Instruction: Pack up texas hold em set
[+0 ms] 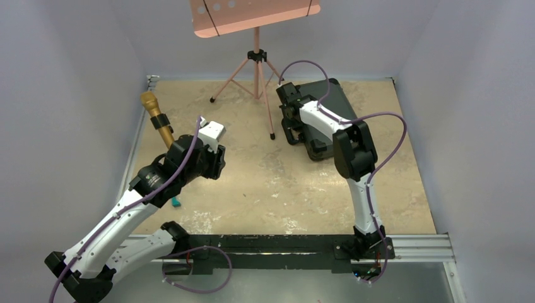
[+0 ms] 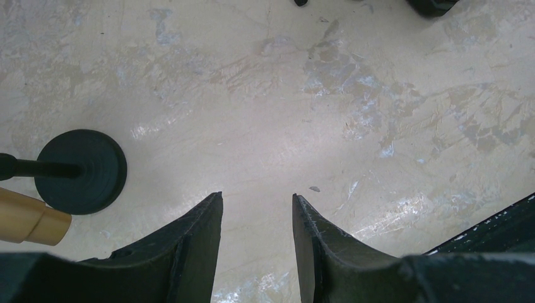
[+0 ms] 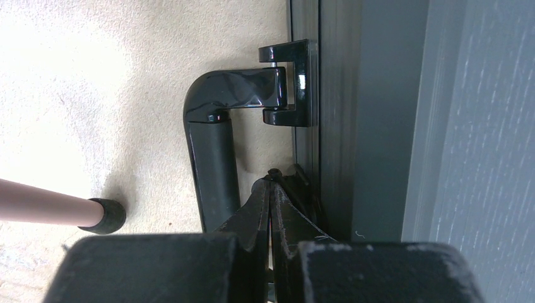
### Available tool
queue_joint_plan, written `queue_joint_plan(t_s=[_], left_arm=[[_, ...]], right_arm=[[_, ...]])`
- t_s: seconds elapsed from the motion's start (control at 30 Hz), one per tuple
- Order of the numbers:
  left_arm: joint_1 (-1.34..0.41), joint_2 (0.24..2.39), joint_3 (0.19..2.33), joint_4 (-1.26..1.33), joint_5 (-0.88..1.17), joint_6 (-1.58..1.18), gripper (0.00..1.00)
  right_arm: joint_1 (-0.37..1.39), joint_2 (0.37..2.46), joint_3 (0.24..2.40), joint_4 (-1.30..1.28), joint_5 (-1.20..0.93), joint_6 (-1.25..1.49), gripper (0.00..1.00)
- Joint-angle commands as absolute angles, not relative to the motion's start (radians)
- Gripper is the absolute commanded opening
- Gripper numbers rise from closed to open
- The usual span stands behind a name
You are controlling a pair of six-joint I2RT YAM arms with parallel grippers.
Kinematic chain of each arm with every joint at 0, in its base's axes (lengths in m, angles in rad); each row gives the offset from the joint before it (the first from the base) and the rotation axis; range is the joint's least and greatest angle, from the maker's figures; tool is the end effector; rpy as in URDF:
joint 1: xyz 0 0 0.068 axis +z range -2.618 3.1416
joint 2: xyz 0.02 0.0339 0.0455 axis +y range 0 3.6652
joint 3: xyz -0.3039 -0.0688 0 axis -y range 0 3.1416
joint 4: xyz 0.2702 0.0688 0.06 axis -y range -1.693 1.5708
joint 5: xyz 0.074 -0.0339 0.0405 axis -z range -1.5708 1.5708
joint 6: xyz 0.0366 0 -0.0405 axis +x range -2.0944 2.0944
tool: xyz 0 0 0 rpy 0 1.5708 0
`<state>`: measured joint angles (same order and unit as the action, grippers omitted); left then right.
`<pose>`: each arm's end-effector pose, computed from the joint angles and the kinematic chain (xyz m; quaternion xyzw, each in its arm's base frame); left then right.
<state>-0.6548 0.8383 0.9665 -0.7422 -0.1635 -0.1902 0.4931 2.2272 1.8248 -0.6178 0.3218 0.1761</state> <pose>0.1362 -0.0970 0.3701 0.1671 0.8697 -0.1220 0.4482 0.4763 0.2428 0.2110 -0.1069 0.9449 -0.0575 0.3041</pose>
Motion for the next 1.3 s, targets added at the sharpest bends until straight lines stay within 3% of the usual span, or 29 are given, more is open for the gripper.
queue_joint_plan(t_s=[0.0, 1.27], left_arm=[[-0.649, 0.824, 0.956, -0.715, -0.160, -0.186, 0.49], [-0.649, 0.804, 0.956, -0.715, -0.146, -0.192, 0.49]], right_arm=[[0.483, 2.273, 1.844, -0.687, 0.429, 0.180, 0.00], [0.488, 2.341, 1.832, -0.803, 0.514, 0.222, 0.00]])
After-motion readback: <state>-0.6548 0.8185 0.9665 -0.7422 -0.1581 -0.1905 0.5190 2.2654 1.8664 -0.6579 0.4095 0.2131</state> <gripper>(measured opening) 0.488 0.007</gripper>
